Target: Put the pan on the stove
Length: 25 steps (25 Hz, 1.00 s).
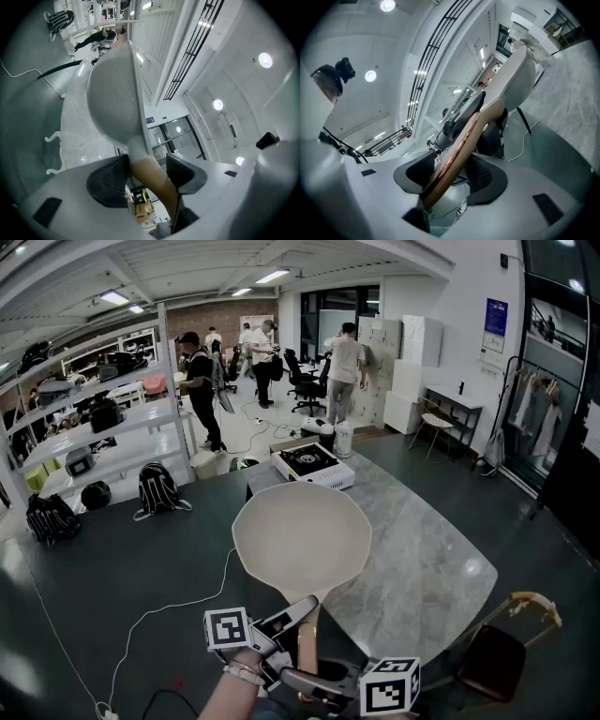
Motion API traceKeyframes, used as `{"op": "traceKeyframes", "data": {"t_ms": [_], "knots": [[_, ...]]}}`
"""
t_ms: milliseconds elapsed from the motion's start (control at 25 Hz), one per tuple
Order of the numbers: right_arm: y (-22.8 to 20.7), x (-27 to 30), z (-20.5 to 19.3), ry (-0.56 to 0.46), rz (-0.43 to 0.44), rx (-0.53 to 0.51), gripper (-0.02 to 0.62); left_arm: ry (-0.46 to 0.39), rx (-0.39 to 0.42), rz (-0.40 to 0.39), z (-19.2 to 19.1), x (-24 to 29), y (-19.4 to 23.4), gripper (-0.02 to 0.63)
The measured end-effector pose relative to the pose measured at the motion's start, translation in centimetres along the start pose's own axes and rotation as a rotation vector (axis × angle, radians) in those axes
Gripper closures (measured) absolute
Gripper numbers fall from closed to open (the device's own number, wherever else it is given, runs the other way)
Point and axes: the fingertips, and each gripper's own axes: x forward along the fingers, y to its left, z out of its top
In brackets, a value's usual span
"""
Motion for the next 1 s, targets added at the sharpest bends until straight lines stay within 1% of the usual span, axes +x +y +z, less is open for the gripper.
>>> {"op": "traceKeyframes", "data": {"t_ms": [360,560,720,840,1000], "knots": [[-0.1,0.4,-0.2,0.021,0.014,-0.014,0.376,-0.024,0.011,-0.012,0.5,-0.4,0.0,0.354],[-0.4,1.0,0.1,0.028,0.014,-0.023,0.373,-0.03,0.001,-0.014,1.1,-0.5,0.3,0.353],[-0.7,2.6,1.0,0.023,0.005,-0.022,0.373,-0.008,0.012,-0.013,2.8,-0.6,0.7,0.353],[-1.4,3.6,2.2,0.019,-0.003,-0.016,0.373,0.006,0.0,-0.016,4.2,-0.1,1.0,0.352],[-2.5,5.4,4.3,0.015,-0.01,-0.015,0.371,0.01,-0.012,-0.022,6.9,0.7,1.8,0.351]]}}
